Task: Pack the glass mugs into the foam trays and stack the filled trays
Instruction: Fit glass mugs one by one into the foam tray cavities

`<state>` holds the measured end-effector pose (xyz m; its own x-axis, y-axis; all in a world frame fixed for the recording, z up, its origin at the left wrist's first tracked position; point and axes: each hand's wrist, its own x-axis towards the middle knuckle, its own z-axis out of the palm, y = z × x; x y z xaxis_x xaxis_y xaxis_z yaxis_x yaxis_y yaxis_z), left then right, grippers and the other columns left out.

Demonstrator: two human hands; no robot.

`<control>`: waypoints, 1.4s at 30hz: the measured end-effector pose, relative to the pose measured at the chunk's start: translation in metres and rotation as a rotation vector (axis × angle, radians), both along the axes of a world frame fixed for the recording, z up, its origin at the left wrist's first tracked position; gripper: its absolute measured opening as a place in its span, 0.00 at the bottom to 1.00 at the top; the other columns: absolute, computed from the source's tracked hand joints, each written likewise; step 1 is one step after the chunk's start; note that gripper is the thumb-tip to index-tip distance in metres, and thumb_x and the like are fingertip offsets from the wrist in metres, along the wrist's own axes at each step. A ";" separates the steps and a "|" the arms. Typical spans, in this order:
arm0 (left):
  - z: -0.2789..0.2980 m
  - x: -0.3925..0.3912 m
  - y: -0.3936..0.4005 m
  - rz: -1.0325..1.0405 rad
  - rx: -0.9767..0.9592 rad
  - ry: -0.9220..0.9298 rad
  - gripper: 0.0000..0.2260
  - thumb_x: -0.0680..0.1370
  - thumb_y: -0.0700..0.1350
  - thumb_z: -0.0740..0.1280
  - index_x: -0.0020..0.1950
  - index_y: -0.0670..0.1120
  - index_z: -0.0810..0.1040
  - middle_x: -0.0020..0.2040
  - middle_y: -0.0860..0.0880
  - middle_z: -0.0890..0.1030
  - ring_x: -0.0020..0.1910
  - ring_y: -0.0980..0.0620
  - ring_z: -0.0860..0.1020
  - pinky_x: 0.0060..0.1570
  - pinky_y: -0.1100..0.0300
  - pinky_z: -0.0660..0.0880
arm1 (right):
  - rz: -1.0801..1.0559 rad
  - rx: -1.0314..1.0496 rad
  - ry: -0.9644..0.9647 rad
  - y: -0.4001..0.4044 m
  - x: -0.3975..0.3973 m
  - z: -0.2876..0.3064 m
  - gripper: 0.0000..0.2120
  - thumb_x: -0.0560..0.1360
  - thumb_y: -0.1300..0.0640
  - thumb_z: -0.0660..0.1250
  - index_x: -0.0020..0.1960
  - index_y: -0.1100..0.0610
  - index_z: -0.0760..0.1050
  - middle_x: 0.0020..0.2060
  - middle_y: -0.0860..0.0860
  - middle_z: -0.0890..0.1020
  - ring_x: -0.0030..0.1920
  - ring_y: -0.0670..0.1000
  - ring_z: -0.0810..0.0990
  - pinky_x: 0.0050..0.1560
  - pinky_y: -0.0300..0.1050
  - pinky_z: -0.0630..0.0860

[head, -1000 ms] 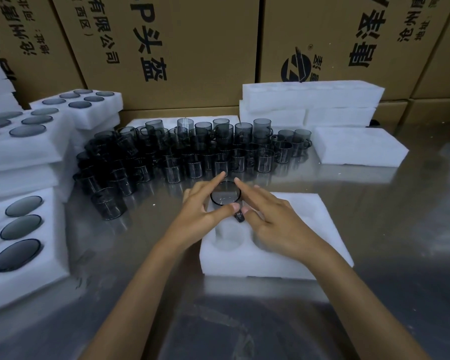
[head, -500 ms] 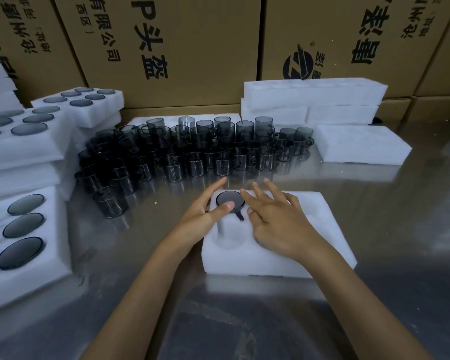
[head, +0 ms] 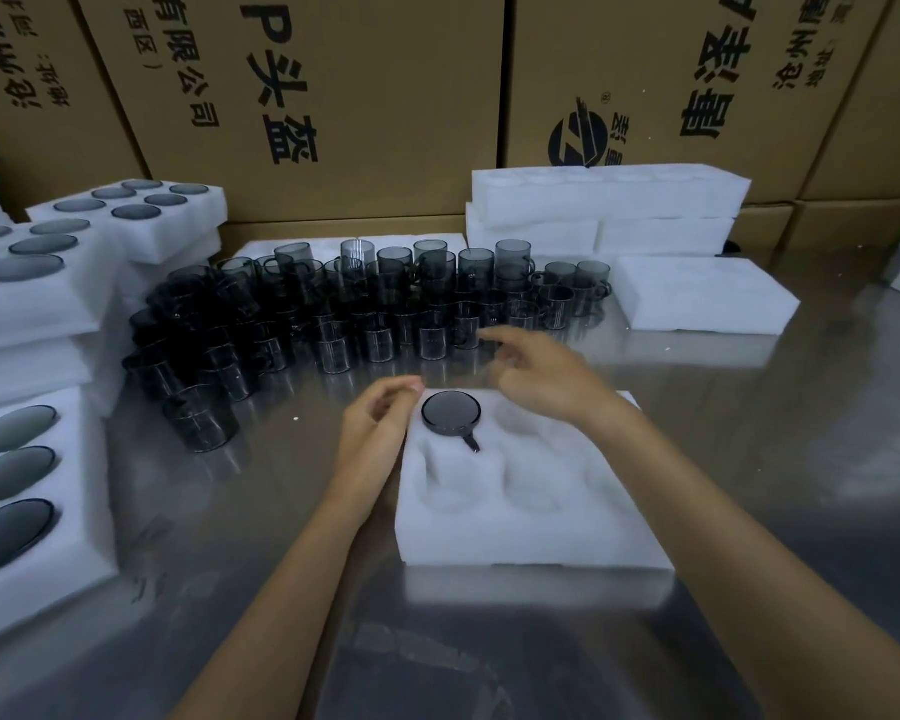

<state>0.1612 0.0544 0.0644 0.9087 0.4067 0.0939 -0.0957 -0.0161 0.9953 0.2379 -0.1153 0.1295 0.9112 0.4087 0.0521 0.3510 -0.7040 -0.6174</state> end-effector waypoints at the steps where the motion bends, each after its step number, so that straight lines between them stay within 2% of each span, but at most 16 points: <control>1: 0.000 0.002 -0.001 0.032 0.000 -0.003 0.06 0.80 0.47 0.67 0.52 0.51 0.83 0.47 0.54 0.85 0.49 0.54 0.83 0.45 0.64 0.77 | 0.000 -0.013 0.008 0.008 0.013 0.004 0.27 0.78 0.56 0.60 0.75 0.43 0.66 0.57 0.47 0.81 0.62 0.52 0.77 0.65 0.49 0.72; 4: 0.000 0.004 0.000 0.030 0.014 0.007 0.08 0.81 0.45 0.64 0.52 0.47 0.83 0.47 0.50 0.85 0.49 0.51 0.83 0.50 0.58 0.79 | 0.041 -0.093 0.071 0.036 0.045 0.006 0.32 0.77 0.60 0.58 0.79 0.42 0.58 0.52 0.48 0.77 0.54 0.54 0.77 0.55 0.45 0.74; 6: -0.001 0.005 0.003 0.030 0.008 -0.002 0.09 0.81 0.45 0.64 0.51 0.45 0.83 0.47 0.48 0.85 0.48 0.51 0.83 0.50 0.58 0.79 | 0.069 -0.222 0.068 0.055 0.060 0.000 0.32 0.79 0.61 0.59 0.79 0.43 0.57 0.65 0.55 0.72 0.64 0.59 0.73 0.62 0.49 0.73; 8: -0.003 0.007 0.005 0.037 0.003 -0.012 0.09 0.81 0.44 0.63 0.51 0.44 0.83 0.47 0.47 0.85 0.46 0.53 0.83 0.45 0.64 0.78 | 0.041 -0.273 0.034 0.070 0.071 -0.009 0.27 0.79 0.60 0.61 0.76 0.46 0.65 0.70 0.59 0.65 0.71 0.62 0.66 0.70 0.53 0.68; 11: -0.005 0.011 0.006 0.055 -0.006 0.013 0.08 0.81 0.45 0.63 0.51 0.47 0.83 0.47 0.48 0.85 0.46 0.52 0.83 0.40 0.64 0.77 | -0.046 -0.160 -0.027 0.078 0.077 -0.018 0.13 0.77 0.60 0.64 0.59 0.50 0.77 0.65 0.58 0.68 0.67 0.60 0.69 0.69 0.54 0.69; 13: -0.006 0.012 0.006 0.061 -0.001 0.022 0.08 0.81 0.46 0.64 0.50 0.49 0.83 0.47 0.48 0.85 0.47 0.50 0.82 0.41 0.61 0.78 | -0.051 -0.137 -0.044 0.077 0.076 -0.020 0.08 0.75 0.61 0.65 0.49 0.49 0.76 0.60 0.56 0.73 0.62 0.59 0.73 0.66 0.52 0.72; 16: -0.005 0.012 0.006 0.079 0.006 0.033 0.07 0.80 0.45 0.64 0.49 0.50 0.83 0.47 0.48 0.85 0.48 0.48 0.82 0.40 0.59 0.78 | 0.008 -0.093 0.008 0.067 0.067 -0.021 0.09 0.74 0.63 0.69 0.42 0.51 0.73 0.46 0.51 0.79 0.54 0.56 0.79 0.56 0.48 0.77; 18: -0.003 0.010 0.006 0.087 0.043 0.054 0.07 0.80 0.43 0.64 0.50 0.50 0.82 0.49 0.48 0.84 0.50 0.47 0.82 0.48 0.53 0.80 | 0.028 -0.081 -0.025 0.058 0.059 -0.020 0.08 0.73 0.63 0.70 0.42 0.53 0.74 0.42 0.50 0.80 0.50 0.55 0.80 0.52 0.48 0.77; 20: 0.002 0.007 0.005 0.131 0.123 0.039 0.08 0.80 0.39 0.64 0.53 0.48 0.81 0.52 0.51 0.83 0.52 0.54 0.80 0.58 0.51 0.78 | 0.002 -0.051 -0.116 0.048 0.047 -0.014 0.07 0.73 0.61 0.71 0.43 0.52 0.75 0.44 0.50 0.82 0.50 0.54 0.80 0.50 0.48 0.77; 23: 0.019 -0.003 0.002 0.188 0.274 -0.101 0.14 0.79 0.36 0.65 0.62 0.49 0.78 0.58 0.55 0.79 0.55 0.66 0.76 0.63 0.60 0.73 | -0.073 0.099 -0.309 0.032 0.022 -0.003 0.08 0.72 0.56 0.74 0.43 0.48 0.75 0.49 0.45 0.79 0.50 0.50 0.79 0.50 0.47 0.76; 26: 0.038 -0.013 -0.008 0.121 0.468 -0.237 0.26 0.77 0.41 0.70 0.72 0.57 0.70 0.67 0.61 0.74 0.65 0.66 0.70 0.65 0.68 0.68 | -0.047 0.281 -0.559 0.011 -0.015 0.002 0.12 0.70 0.53 0.75 0.48 0.45 0.73 0.51 0.39 0.75 0.47 0.44 0.76 0.45 0.44 0.74; 28: 0.049 -0.017 -0.023 0.035 0.578 -0.272 0.31 0.76 0.44 0.72 0.75 0.60 0.64 0.71 0.62 0.70 0.68 0.64 0.68 0.66 0.67 0.67 | 0.003 0.373 -0.637 -0.003 -0.039 0.001 0.20 0.69 0.53 0.75 0.55 0.44 0.69 0.52 0.39 0.74 0.47 0.42 0.76 0.44 0.39 0.73; 32: 0.060 -0.018 -0.060 -0.035 0.677 -0.325 0.31 0.76 0.41 0.71 0.76 0.55 0.64 0.71 0.57 0.71 0.67 0.60 0.71 0.65 0.61 0.71 | -0.034 0.612 -0.458 -0.027 -0.060 0.001 0.30 0.68 0.56 0.77 0.64 0.42 0.67 0.53 0.39 0.75 0.51 0.42 0.78 0.46 0.33 0.76; 36: 0.061 -0.009 -0.069 -0.106 0.634 -0.287 0.27 0.72 0.44 0.76 0.69 0.53 0.73 0.59 0.60 0.80 0.57 0.65 0.77 0.55 0.72 0.71 | -0.049 0.767 -0.240 -0.046 -0.061 -0.003 0.18 0.75 0.55 0.73 0.64 0.47 0.75 0.52 0.48 0.78 0.48 0.49 0.81 0.50 0.44 0.80; 38: 0.055 -0.003 -0.067 -0.207 0.598 -0.181 0.27 0.69 0.45 0.79 0.66 0.54 0.74 0.55 0.62 0.81 0.55 0.65 0.78 0.54 0.69 0.72 | -0.063 0.700 -0.200 -0.056 -0.057 -0.008 0.11 0.80 0.53 0.66 0.62 0.49 0.78 0.52 0.48 0.80 0.48 0.47 0.81 0.51 0.45 0.79; 42: 0.039 0.005 -0.062 -0.304 0.743 -0.026 0.25 0.71 0.52 0.77 0.65 0.61 0.71 0.58 0.65 0.79 0.61 0.60 0.75 0.58 0.62 0.70 | -0.011 0.510 -0.138 -0.068 -0.048 -0.020 0.11 0.83 0.53 0.60 0.60 0.46 0.79 0.52 0.41 0.83 0.50 0.40 0.79 0.48 0.29 0.71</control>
<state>0.1662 -0.0071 0.1032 0.9634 -0.0358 0.2656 -0.2257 -0.6430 0.7319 0.1900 -0.1837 0.1098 0.8859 0.2906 0.3615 0.4474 -0.3299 -0.8313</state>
